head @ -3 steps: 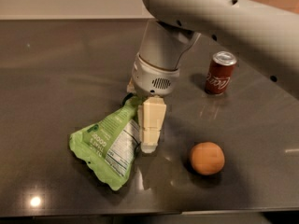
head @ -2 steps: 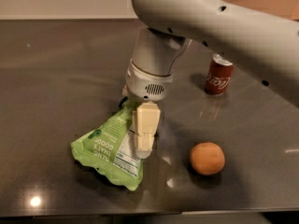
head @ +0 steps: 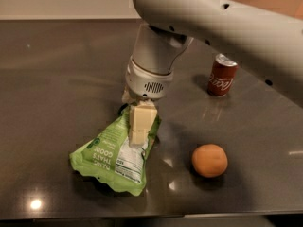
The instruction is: Pick green rice chip bag
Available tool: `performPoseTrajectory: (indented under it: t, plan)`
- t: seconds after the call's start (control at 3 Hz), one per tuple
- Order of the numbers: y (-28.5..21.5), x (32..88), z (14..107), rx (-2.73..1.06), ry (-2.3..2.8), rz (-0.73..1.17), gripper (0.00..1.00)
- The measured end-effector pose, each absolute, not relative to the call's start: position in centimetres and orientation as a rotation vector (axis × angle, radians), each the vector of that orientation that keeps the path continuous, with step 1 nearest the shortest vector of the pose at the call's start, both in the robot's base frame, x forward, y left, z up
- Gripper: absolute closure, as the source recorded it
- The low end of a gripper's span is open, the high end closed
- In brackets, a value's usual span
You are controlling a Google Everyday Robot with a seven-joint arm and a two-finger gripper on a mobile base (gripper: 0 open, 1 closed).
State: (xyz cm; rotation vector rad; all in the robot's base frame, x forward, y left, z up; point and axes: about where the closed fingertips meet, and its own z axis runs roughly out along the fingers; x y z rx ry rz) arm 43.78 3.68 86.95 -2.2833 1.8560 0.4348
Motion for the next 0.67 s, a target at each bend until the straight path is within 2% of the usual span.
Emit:
performPoseTrajectory:
  t: [0.67]
  plan:
    - [4.03, 44.30, 87.34, -2.266, 1.845, 0.435, 0.88]
